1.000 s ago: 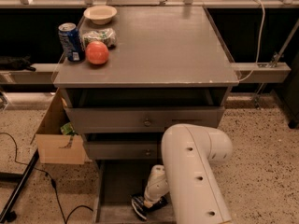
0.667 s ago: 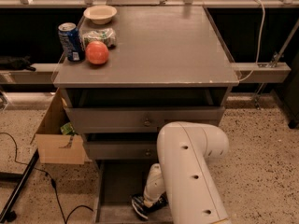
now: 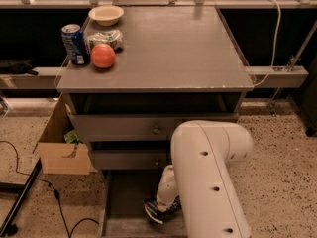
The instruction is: Pick blue chip bag from bottom drawer and place on counter
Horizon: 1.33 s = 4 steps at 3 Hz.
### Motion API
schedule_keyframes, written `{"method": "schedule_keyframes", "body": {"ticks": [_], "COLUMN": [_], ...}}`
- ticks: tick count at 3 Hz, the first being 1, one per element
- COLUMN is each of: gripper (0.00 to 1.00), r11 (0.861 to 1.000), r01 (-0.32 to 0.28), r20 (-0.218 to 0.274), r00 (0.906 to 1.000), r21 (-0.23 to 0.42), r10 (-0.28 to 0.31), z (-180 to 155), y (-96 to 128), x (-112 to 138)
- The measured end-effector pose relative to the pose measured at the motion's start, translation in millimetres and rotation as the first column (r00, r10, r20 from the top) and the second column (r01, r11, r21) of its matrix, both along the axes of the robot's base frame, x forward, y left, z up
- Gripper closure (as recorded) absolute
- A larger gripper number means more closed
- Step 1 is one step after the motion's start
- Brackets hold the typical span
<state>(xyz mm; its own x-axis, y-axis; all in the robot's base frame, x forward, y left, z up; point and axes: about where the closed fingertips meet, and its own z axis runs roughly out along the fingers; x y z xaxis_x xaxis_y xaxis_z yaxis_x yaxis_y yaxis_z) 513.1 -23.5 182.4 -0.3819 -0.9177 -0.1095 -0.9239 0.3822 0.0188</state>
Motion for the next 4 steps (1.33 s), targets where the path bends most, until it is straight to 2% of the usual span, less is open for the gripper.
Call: {"method": "schedule_keyframes", "body": {"ticks": [2, 4], "gripper": [1.00, 1.00], "r11": [0.999, 0.992], "r01": [0.010, 0.005], "r20": [0.086, 0.181], "r00": [0.9963, 0.9833], "r21": [-0.042, -0.125], "r10": [-0.007, 0.017], "z": [101.0, 226.7], "y": [-43.4, -85.5], "x": [25.0, 29.0]}}
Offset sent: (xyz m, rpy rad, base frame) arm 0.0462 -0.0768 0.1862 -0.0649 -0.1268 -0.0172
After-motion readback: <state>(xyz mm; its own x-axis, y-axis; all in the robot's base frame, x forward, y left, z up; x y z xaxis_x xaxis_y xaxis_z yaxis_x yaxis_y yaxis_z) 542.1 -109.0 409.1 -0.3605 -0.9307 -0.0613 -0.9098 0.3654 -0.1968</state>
